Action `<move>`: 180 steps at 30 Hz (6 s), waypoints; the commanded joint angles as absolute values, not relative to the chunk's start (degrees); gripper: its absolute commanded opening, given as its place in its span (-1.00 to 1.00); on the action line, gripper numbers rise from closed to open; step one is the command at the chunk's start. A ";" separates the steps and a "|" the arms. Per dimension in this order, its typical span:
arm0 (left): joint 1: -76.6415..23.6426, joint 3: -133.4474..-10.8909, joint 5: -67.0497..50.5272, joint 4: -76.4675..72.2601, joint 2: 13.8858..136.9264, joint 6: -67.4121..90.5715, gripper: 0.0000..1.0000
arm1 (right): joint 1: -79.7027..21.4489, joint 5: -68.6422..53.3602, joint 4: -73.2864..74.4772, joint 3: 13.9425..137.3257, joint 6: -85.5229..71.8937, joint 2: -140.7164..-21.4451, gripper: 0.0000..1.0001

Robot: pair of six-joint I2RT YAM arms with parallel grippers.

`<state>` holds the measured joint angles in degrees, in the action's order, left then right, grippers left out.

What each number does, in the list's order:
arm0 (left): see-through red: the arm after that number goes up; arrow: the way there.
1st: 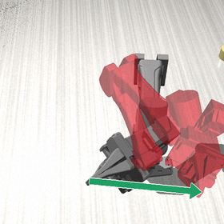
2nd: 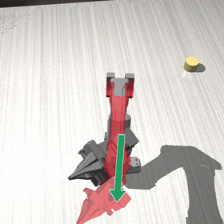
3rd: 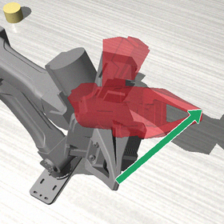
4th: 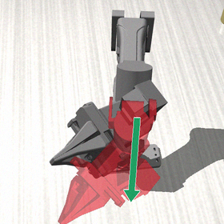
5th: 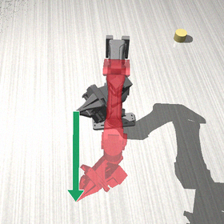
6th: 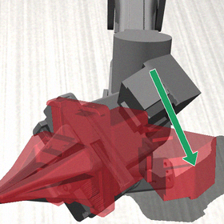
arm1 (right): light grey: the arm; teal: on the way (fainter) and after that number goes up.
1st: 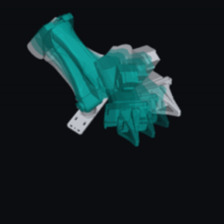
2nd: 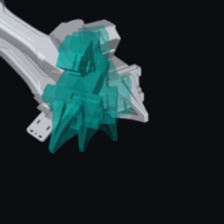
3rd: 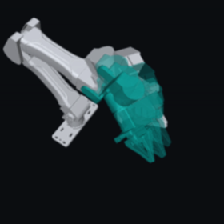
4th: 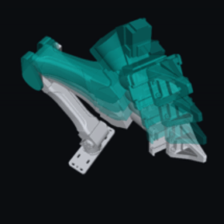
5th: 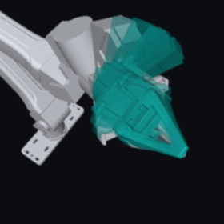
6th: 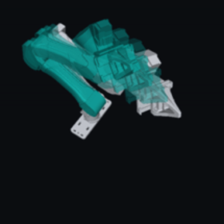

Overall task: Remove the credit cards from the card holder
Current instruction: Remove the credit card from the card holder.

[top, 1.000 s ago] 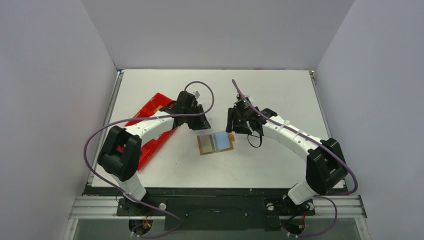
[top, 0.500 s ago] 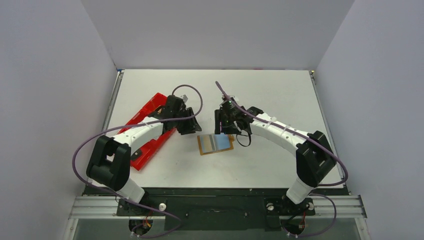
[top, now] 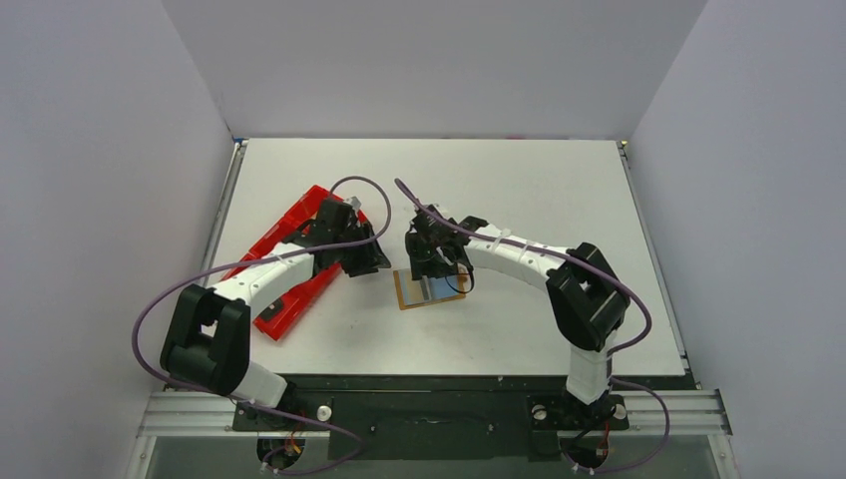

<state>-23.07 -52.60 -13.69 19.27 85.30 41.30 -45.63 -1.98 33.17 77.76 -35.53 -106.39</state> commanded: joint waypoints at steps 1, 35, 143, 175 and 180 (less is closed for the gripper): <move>-22.55 -52.15 -13.44 18.81 83.06 40.72 -0.24 | -46.64 -2.15 32.60 80.43 -34.36 -108.09 0.00; -22.46 -51.91 -14.07 18.75 83.93 40.62 -0.24 | -49.68 0.54 32.76 79.62 -33.76 -117.07 -0.35; -31.98 -61.23 -19.18 7.22 95.78 44.48 -1.00 | -40.52 -22.59 18.15 67.84 -40.17 -111.68 -0.77; -26.72 -56.17 -5.74 15.15 92.64 46.87 -1.00 | -44.38 1.45 26.52 70.09 -37.09 -100.62 -0.02; -26.12 -54.27 -6.62 14.74 91.10 46.59 -1.00 | -47.11 4.59 29.24 73.56 -36.11 -103.67 0.07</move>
<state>-26.33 -55.20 -6.63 15.25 94.21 46.44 -45.58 -1.61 25.82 70.02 -37.93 -101.89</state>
